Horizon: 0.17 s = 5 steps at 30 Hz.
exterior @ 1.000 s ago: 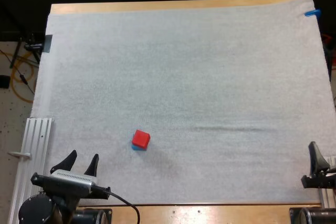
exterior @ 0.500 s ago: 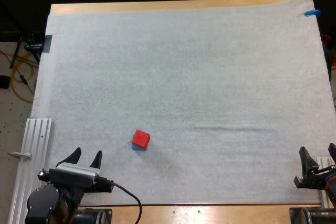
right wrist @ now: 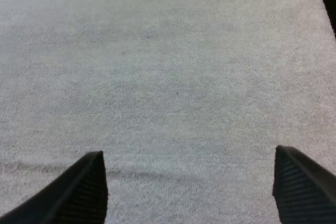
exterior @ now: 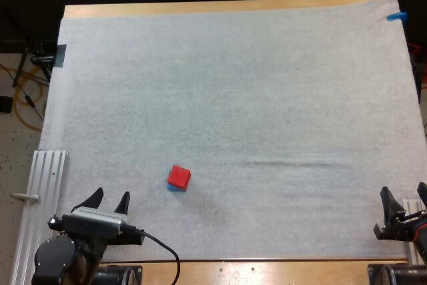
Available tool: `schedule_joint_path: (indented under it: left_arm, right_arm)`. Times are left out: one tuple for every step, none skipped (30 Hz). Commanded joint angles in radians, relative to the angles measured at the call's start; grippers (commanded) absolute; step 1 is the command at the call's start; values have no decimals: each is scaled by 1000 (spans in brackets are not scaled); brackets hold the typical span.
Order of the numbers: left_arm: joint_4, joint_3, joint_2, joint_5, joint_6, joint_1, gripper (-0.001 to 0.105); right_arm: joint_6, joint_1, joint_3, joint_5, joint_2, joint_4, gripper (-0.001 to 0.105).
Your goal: Stack red cube on blue cube
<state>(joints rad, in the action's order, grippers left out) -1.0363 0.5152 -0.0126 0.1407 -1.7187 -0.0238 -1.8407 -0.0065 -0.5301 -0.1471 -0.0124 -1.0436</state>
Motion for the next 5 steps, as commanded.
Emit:
schedule_joint_path:
  left_arm:
    - [17, 1, -135, -12, -12, -1, 48]
    - [17, 1, -135, -12, -12, -1, 48]
    - [17, 1, -135, -12, -12, -1, 48]
    - [17, 1, -135, -12, -12, -1, 48]
    - [17, 1, -135, -12, -12, -1, 48]
  right_arm:
    - [-4, -1, -2, -15, -33, 1, 65]
    - [-4, -1, -2, -15, -33, 1, 65]
    - [-4, -1, -2, -15, -33, 1, 65]
    - [-4, -1, -2, -15, -33, 1, 65]
    - [-4, -1, -2, -15, -33, 1, 65]
